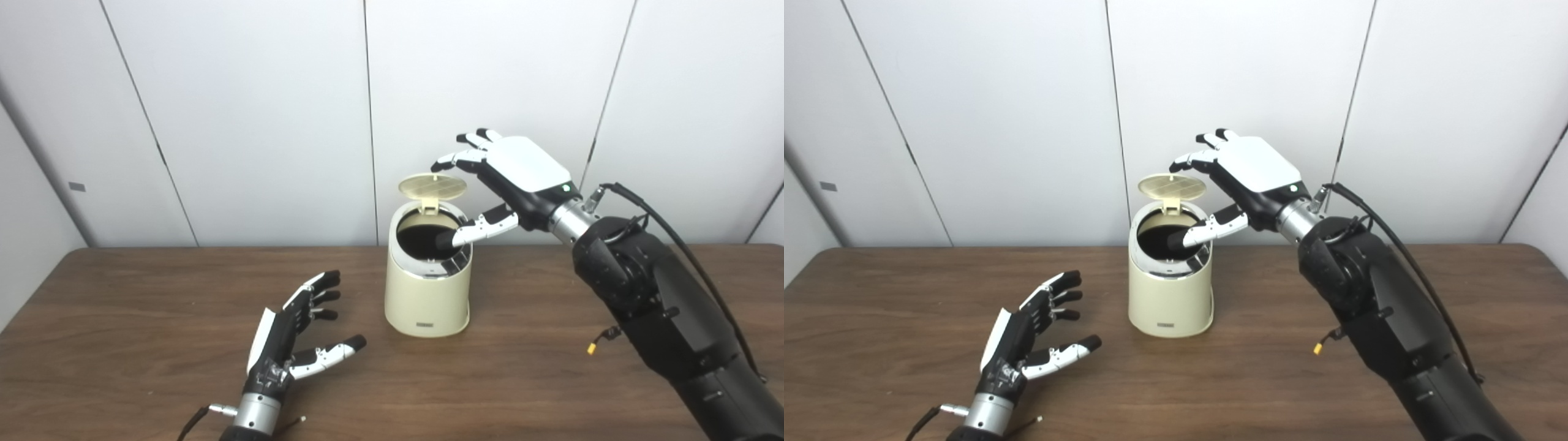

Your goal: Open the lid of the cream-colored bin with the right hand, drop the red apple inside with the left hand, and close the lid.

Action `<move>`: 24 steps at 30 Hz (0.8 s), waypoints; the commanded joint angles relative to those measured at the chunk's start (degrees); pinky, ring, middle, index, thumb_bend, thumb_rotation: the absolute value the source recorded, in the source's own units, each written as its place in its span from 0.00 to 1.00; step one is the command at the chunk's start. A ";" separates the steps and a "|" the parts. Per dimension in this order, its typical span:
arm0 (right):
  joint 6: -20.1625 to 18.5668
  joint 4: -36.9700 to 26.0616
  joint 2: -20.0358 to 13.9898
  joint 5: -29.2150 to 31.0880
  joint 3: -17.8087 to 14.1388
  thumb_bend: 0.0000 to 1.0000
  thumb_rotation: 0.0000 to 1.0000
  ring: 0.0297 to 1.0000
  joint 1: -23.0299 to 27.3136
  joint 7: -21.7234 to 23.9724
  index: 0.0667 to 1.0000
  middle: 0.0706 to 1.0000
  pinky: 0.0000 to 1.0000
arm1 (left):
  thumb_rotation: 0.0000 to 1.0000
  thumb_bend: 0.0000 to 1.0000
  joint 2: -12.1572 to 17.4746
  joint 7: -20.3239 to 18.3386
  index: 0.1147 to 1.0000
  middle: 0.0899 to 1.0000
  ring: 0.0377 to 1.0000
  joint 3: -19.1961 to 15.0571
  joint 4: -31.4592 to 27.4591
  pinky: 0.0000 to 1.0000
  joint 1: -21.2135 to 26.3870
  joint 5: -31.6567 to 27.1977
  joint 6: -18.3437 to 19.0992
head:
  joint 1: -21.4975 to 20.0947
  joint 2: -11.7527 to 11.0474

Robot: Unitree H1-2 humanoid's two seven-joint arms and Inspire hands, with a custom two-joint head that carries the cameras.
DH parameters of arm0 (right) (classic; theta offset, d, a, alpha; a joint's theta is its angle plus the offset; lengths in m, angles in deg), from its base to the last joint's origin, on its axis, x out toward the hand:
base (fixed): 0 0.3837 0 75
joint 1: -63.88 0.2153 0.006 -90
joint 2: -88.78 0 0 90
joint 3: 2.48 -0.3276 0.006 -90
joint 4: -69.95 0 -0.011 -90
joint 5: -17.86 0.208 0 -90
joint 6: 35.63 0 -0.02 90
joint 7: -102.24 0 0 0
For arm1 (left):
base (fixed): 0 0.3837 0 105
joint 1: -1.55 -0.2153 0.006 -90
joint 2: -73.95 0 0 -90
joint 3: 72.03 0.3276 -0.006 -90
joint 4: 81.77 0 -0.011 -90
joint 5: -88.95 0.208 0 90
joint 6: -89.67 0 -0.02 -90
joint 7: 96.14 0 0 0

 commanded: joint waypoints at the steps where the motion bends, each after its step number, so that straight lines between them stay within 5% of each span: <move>1: 1.13 -1.69 -0.24 -0.77 -0.55 0.89 0.76 0.95 2.76 -1.39 0.77 0.77 1.00 | 0.15 0.78 -0.21 0.59 0.84 0.84 0.80 -0.04 -0.53 0.69 0.37 0.20 -0.75 | 0.03 0.06; 24: 2.21 -8.16 0.25 -3.54 -0.49 0.84 0.68 0.98 -0.44 1.23 0.79 0.79 1.00 | 0.14 0.76 -0.11 0.59 0.84 0.84 0.80 0.34 -1.61 0.69 0.18 0.86 0.66 | 0.62 0.99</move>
